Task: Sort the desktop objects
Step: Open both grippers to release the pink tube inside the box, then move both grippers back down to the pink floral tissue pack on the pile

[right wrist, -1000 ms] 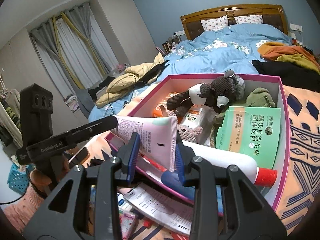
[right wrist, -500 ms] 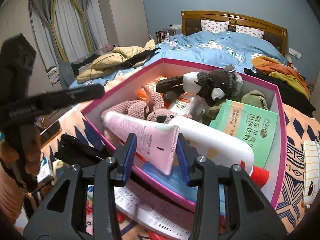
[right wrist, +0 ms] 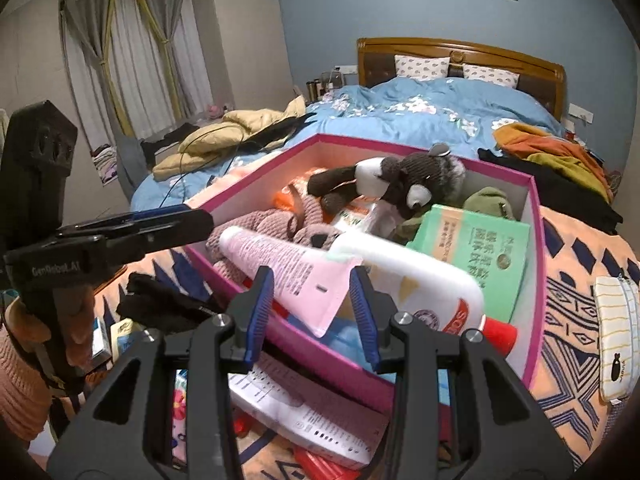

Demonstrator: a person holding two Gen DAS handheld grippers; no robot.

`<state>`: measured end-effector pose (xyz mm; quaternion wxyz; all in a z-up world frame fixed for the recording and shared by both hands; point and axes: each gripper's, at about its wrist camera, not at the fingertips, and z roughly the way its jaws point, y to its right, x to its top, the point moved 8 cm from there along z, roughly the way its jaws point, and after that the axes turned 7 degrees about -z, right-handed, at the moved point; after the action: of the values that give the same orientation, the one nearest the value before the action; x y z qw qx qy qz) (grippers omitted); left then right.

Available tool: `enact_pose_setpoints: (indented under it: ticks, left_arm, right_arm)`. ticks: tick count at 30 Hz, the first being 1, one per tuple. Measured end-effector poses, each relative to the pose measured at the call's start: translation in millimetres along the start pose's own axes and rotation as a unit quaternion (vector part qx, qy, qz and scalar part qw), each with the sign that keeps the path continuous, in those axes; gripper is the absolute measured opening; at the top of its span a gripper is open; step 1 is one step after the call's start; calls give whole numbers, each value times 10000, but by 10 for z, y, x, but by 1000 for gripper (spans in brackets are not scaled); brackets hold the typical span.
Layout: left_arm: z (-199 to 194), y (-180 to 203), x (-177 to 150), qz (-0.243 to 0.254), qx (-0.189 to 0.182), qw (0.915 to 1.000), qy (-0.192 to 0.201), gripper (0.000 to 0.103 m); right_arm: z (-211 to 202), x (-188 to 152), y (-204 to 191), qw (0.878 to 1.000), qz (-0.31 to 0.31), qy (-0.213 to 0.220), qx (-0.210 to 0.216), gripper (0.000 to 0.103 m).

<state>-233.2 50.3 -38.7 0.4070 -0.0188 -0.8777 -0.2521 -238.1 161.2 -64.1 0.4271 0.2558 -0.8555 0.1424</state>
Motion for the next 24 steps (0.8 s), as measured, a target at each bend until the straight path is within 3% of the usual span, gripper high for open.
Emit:
enact_pose_setpoints:
  ticks: [11,14,24]
  left_arm:
    - [-396,115,-183,158,-113,9997,166,80]
    - [-526,130,-221,109,-175,9995,222,80]
    - [-856,87,-585,54,-149,9997,205,80]
  right_arm:
    - [-215,-163,-71,9995,160,191,199,44]
    - [-346,-213,-147,9985,226,304,404,52]
    - [-554,-543,-520,9936,255,239,1078,53]
